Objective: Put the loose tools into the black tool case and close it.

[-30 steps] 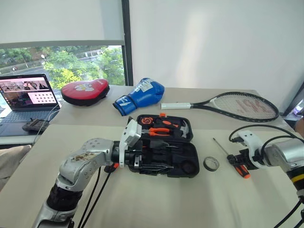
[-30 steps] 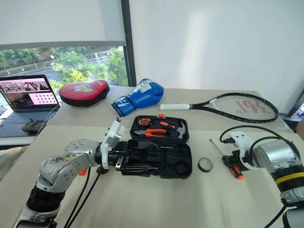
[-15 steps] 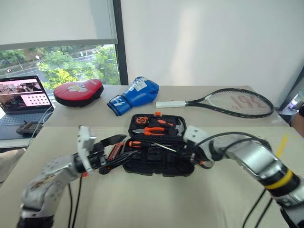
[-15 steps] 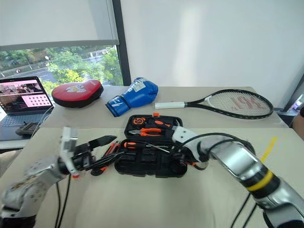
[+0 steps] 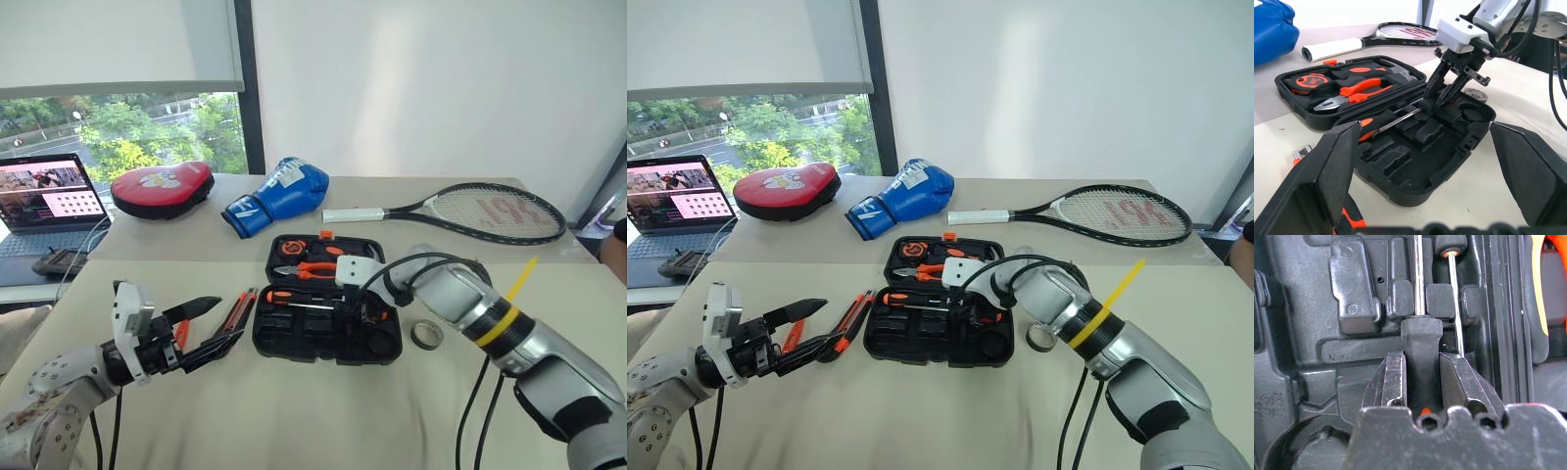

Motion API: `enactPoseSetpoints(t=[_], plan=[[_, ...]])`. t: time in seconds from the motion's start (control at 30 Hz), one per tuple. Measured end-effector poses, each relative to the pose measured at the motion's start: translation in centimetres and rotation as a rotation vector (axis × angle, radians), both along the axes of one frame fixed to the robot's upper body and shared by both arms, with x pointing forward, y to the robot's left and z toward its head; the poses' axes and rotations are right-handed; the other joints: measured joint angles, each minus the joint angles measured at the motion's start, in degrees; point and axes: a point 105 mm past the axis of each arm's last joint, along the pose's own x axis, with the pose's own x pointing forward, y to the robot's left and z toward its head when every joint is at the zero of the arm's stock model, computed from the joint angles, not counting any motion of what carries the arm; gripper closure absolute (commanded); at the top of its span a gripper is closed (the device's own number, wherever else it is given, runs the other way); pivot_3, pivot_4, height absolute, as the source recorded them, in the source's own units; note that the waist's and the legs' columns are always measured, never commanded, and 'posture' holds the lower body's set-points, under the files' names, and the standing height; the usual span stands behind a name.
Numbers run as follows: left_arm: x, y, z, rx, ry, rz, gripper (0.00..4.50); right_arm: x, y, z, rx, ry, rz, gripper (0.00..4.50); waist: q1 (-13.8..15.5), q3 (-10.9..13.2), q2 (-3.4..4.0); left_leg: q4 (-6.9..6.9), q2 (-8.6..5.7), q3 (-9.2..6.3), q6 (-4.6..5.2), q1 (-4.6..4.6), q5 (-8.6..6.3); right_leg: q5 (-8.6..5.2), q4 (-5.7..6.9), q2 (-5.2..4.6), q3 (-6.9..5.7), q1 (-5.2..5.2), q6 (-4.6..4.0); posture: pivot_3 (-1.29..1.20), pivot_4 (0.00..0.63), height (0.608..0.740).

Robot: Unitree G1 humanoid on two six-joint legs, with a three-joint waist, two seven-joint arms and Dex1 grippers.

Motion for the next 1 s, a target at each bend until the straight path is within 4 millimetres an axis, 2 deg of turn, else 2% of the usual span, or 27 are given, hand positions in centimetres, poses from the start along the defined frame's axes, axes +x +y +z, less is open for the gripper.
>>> enactPoseSetpoints(t=[0.17,0.23,0.37,0.53,0.63,0.77,0.83,1.0], plan=[[0.1,-1.1,0.0,0.002,-0.006,-0.017,0.0,0.2,0.2,0.0,-0.015,0.01,0.028,3.82,-0.1,0.0,0.0,-0.07,0.02,-0.01,-0.07,0.02,0.02,0.01,0.04,-0.04,0.01,-0.06,-0.09,0.0,0.15,0.74],[0.3,-1.6,0.4,0.006,-0.019,-0.018,0.0,0.2,0.1,0.0,-0.009,0.018,0.041,2.81,-0.1,0.0,0.0,-0.08,0.02,-0.02,-0.08,0.02,0.03,0.01,0.04,-0.05,0.0,-0.06,-0.09,0.0,0.15,0.74],[0.5,-2.2,0.9,0.013,-0.026,-0.023,0.0,-0.1,0.7,-0.6,0.016,0.027,0.077,1.55,-0.1,0.0,0.0,-0.1,0.01,-0.03,-0.09,-0.01,0.03,0.01,0.03,-0.13,0.01,-0.08,-0.09,0.0,0.15,0.74],[0.8,-2.7,1.0,0.008,-0.011,-0.028,0.0,-1.1,-0.2,-0.2,0.097,0.048,0.062,1.55,0.3,0.0,0.01,-0.1,-0.02,-0.05,-0.07,-0.21,0.02,0.01,-0.02,-0.18,-0.03,-0.22,-0.09,0.0,0.15,0.74],[1.0,-2.9,1.1,0.007,-0.015,-0.019,0.0,-2.0,0.0,1.6,0.201,0.063,0.063,2.22,0.3,0.0,0.02,-0.11,0.02,-0.07,-0.1,-0.28,0.01,0.01,-0.05,-0.22,-0.02,-0.29,-0.09,0.0,0.15,0.74],[1.0,-3.8,1.2,0.001,-0.022,-0.019,0.0,-3.3,0.5,4.7,0.413,0.017,0.038,3.7,0.1,0.0,0.02,-0.13,0.05,-0.12,-0.14,-0.28,-0.01,0.0,-0.04,-0.32,-0.02,-0.28,-0.1,0.0,0.15,0.74],[1.1,-3.9,1.1,-0.004,-0.018,-0.013,0.0,-3.3,0.3,4.4,0.466,-0.014,-0.011,4.38,0.1,0.0,0.02,-0.13,0.03,-0.14,-0.14,-0.26,-0.01,0.0,-0.02,-0.37,-0.03,-0.26,-0.11,0.0,0.15,0.74],[1.2,-3.6,0.4,-0.018,0.005,0.014,0.0,-2.7,-0.4,1.2,0.548,-0.034,-0.235,4.44,0.1,0.0,0.02,-0.12,-0.01,-0.11,-0.18,-0.24,0.03,0.0,0.05,-0.36,-0.03,-0.28,-0.11,0.0,0.15,0.74]])
